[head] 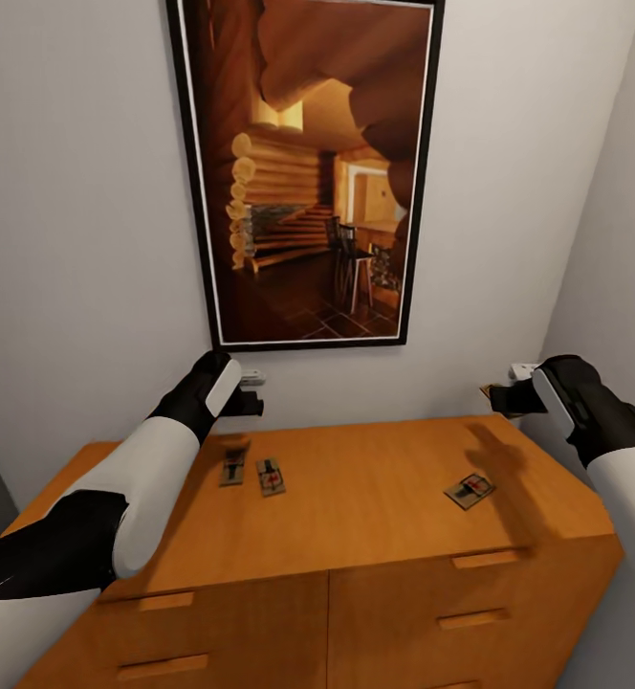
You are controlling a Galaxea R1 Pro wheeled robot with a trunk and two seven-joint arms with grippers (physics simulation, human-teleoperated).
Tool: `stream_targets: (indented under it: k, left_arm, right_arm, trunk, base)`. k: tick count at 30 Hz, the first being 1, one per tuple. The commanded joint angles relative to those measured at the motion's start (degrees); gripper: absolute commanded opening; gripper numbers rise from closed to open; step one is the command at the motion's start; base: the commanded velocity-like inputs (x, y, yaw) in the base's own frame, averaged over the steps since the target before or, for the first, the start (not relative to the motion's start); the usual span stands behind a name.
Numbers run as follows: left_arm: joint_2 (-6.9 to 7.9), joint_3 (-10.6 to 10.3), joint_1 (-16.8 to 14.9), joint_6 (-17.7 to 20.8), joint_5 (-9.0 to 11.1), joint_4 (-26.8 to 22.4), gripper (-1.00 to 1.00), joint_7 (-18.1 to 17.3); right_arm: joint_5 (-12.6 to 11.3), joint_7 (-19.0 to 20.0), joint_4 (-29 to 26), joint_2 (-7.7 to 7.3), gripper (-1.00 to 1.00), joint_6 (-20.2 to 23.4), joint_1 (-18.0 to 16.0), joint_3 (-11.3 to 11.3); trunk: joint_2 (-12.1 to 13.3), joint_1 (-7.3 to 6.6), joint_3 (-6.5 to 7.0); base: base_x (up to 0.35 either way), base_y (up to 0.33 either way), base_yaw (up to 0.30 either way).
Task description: Take the four mousetraps from the cabinet in the bathroom and place them on the bathroom floor. Make sure all four end up on the same floor surface, and ensure that at least two of them are either under or directly next to the same bathroom sink.
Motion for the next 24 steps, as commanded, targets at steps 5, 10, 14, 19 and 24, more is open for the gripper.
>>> stream_targets:
  k: [5, 10, 14, 19, 24]
  left_arm:
    - [-0.03, -0.2, 0.0, 0.2, 0.7, 0.0, 1.0, 0.5]
    - [-0.09, -0.2, 0.0, 0.2, 0.7, 0.1, 1.0, 0.5]
    - [-0.11, -0.2, 0.0, 0.2, 0.8, 0.2, 1.0, 0.5]
    - [-0.13, -0.3, 0.0, 0.2, 0.8, 1.0, 1.0, 0.5]
    - [-0.14, -0.2, 0.0, 0.2, 0.8, 1.9, 1.0, 0.6]
  right_arm:
    - [0.1, 0.3, 1.2, -0.93, -1.0, 0.2, -0.1, 0.1]
    - [0.1, 0.3, 3.2, -2.73, -1.0, 0.2, -0.1, 0.1]
    - [0.1, 0.4, 4.3, -4.63, -1.0, 0.2, -0.1, 0.0]
    - [0.0, 0.5, 5.2, -6.23, -1.0, 0.2, -0.1, 0.0]
    - [0.0, 0.5, 5.4, -6.93, -1.0, 0.2, -0.1, 0.0]
  trunk:
    - [0.0, 0.01, -0.07]
    - [0.0, 0.01, -0.07]
    - [0.0, 0.01, -0.07]
    - [0.0, 0.01, -0.07]
    - [0.0, 0.01, -0.07]
  base:
    - [0.041, 0.0, 0.0]
    - [0.011, 0.0, 0.0]
    - [0.003, 0.0, 0.0]
    - [0.001, 0.0, 0.0]
    - [0.0, 0.0, 0.0]
